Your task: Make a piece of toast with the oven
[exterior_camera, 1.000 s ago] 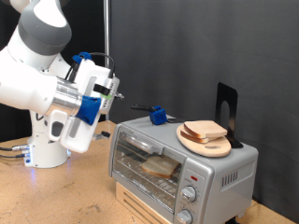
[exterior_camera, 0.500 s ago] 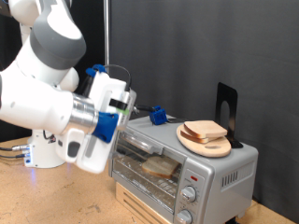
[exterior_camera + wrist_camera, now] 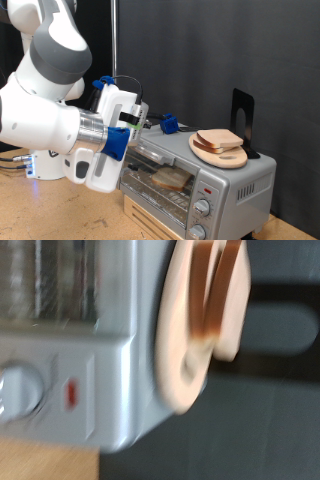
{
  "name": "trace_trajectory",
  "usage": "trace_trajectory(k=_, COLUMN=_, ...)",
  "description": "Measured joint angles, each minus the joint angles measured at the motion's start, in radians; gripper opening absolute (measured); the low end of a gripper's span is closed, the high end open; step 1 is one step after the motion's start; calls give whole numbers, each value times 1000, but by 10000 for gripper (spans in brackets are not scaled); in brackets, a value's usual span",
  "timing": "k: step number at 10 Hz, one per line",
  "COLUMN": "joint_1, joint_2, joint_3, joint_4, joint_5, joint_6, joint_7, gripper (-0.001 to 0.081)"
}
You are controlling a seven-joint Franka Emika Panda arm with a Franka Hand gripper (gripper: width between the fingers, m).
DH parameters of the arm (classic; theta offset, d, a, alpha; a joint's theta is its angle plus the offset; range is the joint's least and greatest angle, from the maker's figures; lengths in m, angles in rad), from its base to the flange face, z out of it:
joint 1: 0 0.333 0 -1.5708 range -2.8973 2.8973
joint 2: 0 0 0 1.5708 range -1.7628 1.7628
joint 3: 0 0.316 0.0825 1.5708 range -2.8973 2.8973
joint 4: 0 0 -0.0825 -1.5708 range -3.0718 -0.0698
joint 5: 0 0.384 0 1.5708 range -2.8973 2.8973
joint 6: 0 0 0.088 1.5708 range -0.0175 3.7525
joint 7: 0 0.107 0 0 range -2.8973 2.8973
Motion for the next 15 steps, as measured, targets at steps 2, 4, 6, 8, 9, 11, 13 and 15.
trace_trajectory(k=2, joint_1=42, joint_2=50, joint_3=7, joint_4=20, joint_5=24, joint_6=167, joint_7=59, gripper=808)
trace_trajectory(k=4, joint_1=74, joint_2=118, joint_3=8, joint_4=80, joint_5=-3, joint_6=213, joint_7=90, gripper=808)
trace_trajectory(k=6, joint_1=85, joint_2=214, joint_3=9, joint_4=178, joint_5=-77, joint_6=169, joint_7=61, gripper=808)
trace_trajectory(k=8, joint_1=85, joint_2=307, joint_3=8, joint_4=258, joint_5=-95, joint_6=165, joint_7=40, gripper=808)
trace_trajectory(k=9, joint_1=85, joint_2=346, joint_3=7, joint_4=285, joint_5=-92, joint_6=187, joint_7=27, gripper=808)
trace_trajectory(k=11, joint_1=84, joint_2=421, joint_3=4, joint_4=346, joint_5=-92, joint_6=220, joint_7=8, gripper=808)
trace_trajectory(k=13, joint_1=82, joint_2=493, joint_3=3, joint_4=404, joint_5=-77, joint_6=267, joint_7=-10, gripper=808)
trace_trajectory(k=15, joint_1=81, joint_2=520, joint_3=8, joint_4=431, joint_5=-63, joint_6=273, joint_7=-20, gripper=808)
